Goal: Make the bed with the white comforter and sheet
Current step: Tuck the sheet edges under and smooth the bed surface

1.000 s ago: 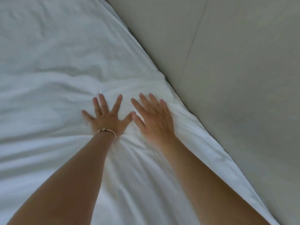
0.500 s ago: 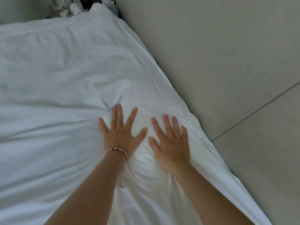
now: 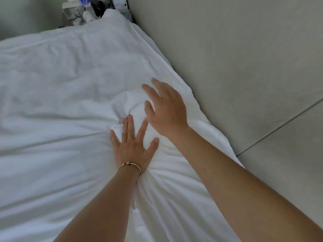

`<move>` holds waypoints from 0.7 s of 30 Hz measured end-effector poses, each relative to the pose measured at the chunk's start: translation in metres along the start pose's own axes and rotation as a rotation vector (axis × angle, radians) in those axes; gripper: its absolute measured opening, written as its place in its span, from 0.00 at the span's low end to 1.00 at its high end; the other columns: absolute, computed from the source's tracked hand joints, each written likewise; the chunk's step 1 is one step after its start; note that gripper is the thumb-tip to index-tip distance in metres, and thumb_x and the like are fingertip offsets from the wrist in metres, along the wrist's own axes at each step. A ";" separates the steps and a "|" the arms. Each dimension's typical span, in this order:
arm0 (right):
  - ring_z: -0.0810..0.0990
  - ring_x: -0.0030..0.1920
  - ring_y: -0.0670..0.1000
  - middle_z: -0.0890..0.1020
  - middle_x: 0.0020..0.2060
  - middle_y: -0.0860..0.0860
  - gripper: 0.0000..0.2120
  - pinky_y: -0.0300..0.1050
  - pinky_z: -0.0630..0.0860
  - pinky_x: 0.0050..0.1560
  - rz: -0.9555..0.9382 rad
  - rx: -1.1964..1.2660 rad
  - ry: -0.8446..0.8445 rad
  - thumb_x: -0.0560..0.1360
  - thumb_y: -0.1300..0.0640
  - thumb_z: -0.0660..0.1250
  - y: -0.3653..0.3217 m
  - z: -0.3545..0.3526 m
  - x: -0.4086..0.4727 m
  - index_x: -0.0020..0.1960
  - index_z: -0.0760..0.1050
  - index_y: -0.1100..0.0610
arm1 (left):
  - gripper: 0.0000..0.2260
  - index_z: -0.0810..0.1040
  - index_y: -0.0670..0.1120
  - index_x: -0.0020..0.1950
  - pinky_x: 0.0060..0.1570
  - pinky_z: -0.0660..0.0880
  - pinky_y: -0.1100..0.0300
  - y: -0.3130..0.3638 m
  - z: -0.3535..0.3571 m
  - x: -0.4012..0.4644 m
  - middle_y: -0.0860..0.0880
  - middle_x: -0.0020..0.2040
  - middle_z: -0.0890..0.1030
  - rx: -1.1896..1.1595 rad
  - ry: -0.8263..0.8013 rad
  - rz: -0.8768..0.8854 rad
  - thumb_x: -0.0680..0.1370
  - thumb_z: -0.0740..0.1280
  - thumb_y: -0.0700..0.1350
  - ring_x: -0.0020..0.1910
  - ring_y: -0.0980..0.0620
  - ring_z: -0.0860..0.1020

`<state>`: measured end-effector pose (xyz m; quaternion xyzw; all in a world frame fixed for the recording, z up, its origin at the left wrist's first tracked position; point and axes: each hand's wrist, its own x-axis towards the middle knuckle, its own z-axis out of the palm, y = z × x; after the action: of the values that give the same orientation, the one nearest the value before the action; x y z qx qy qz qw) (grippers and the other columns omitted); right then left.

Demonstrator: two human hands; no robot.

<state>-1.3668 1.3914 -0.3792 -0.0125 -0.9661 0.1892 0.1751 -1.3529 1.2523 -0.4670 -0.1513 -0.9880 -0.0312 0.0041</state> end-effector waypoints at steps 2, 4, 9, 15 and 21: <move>0.52 0.78 0.50 0.55 0.78 0.45 0.21 0.50 0.50 0.74 -0.216 0.022 -0.420 0.83 0.46 0.50 -0.007 0.005 0.025 0.76 0.59 0.39 | 0.34 0.45 0.61 0.77 0.72 0.34 0.39 -0.001 0.000 0.001 0.49 0.79 0.37 0.008 -0.030 -0.010 0.73 0.36 0.70 0.76 0.53 0.34; 0.43 0.78 0.48 0.45 0.79 0.42 0.23 0.51 0.43 0.76 -0.100 -0.086 -0.641 0.83 0.42 0.44 0.024 0.027 0.025 0.77 0.48 0.36 | 0.32 0.41 0.63 0.77 0.72 0.33 0.39 -0.003 0.002 0.001 0.50 0.79 0.36 -0.011 -0.023 -0.001 0.73 0.36 0.70 0.76 0.53 0.34; 0.49 0.78 0.51 0.48 0.79 0.47 0.25 0.52 0.47 0.77 0.598 0.035 -0.368 0.83 0.46 0.41 0.083 0.018 -0.030 0.80 0.46 0.47 | 0.30 0.36 0.66 0.75 0.72 0.35 0.40 -0.006 0.006 0.001 0.51 0.79 0.36 -0.051 0.003 0.021 0.74 0.39 0.70 0.77 0.54 0.35; 0.34 0.76 0.42 0.36 0.76 0.37 0.26 0.50 0.36 0.76 0.261 -0.077 -0.443 0.77 0.31 0.40 0.011 -0.060 -0.226 0.74 0.40 0.28 | 0.30 0.36 0.65 0.75 0.73 0.36 0.39 -0.006 0.008 0.001 0.50 0.79 0.37 -0.045 0.002 0.016 0.75 0.40 0.69 0.77 0.53 0.37; 0.37 0.78 0.46 0.40 0.78 0.40 0.23 0.54 0.39 0.77 0.438 -0.176 -0.309 0.78 0.35 0.31 0.055 -0.038 -0.267 0.73 0.36 0.28 | 0.30 0.38 0.65 0.76 0.72 0.38 0.37 -0.003 0.002 -0.002 0.49 0.79 0.39 -0.013 0.002 0.011 0.75 0.39 0.70 0.78 0.53 0.39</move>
<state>-1.1050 1.4326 -0.4557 -0.2073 -0.9683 0.1374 -0.0210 -1.3518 1.2490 -0.4693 -0.1566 -0.9869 -0.0380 0.0044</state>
